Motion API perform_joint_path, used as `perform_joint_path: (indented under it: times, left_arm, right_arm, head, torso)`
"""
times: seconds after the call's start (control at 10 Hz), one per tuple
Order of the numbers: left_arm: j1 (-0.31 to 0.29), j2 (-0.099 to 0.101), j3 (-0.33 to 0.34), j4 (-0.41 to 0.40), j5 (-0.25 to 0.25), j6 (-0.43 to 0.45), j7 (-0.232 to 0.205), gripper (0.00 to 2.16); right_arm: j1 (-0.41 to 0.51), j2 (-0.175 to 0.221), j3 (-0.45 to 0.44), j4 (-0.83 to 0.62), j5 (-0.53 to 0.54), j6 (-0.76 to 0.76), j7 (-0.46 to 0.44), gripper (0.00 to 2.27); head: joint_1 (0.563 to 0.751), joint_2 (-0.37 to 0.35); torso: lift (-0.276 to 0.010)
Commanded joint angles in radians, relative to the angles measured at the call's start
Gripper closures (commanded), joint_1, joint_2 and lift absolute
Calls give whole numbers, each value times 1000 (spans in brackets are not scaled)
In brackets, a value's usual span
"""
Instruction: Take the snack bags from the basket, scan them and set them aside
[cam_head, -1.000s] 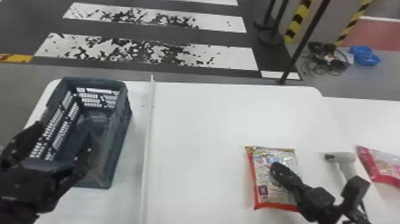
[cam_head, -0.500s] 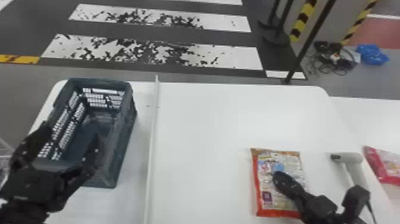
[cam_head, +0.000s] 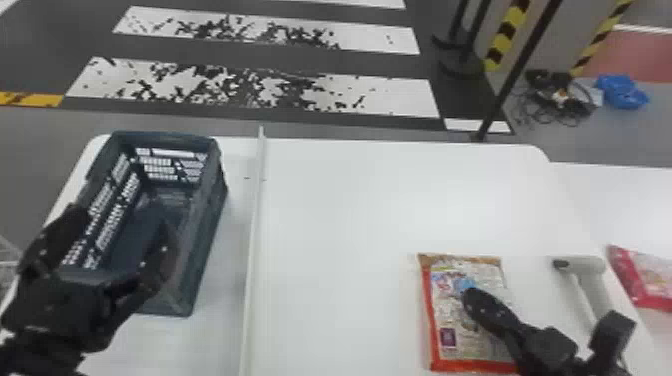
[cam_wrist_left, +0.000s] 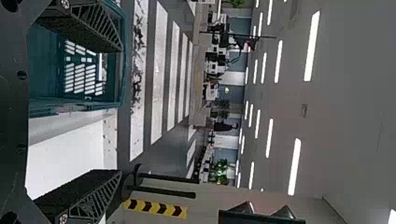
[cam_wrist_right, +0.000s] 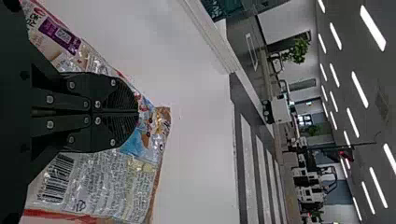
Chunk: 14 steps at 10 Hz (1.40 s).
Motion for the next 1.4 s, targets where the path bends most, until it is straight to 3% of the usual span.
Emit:
perform_joint_path:
  times: [0.0,0.1,0.2,0.4,0.5,0.6,0.9,1.3]
  left_arm:
    - [-4,0,-2,0,0,1,0,70]
    - [-6,0,-2,1,0,1,0,70]
    - [-10,0,-7,1,-2,1,-2,70]
    - [-14,2,-24,7,-8,-2,-8,70]
    - [-30,3,-27,35,-9,-8,-9,70]
    - [-41,3,-27,60,8,-23,-15,70]
    - [-56,3,-27,84,12,-17,-21,70]
    - [-67,6,-21,100,12,-11,-21,70]
  right_arm:
    - [65,-4,-60,-136,-58,30,17,1983]
    - [90,-7,-115,-209,-105,76,44,556]
    - [90,-10,-180,-268,-119,208,50,-2]
    - [53,-36,-298,-238,-96,270,-11,56]
    - [18,-73,-319,-157,-84,267,-34,63]
    - [-20,-97,-321,-76,-58,230,-42,63]
    - [-139,-171,-275,157,10,144,-60,63]
    - [-237,-191,-221,317,48,150,-77,63]
  head:
    - [695,-115]
    - [695,-123]
    - [695,-143]
    - [695,-202]
    - [695,-298]
    - [695,-334]
    - [695,-350]
    - [695,-350]
  torso:
    - [-75]
    - [-75]
    - [-75]
    - [-75]
    - [-75]
    - [-75]
    - [-75]
    - [-75]
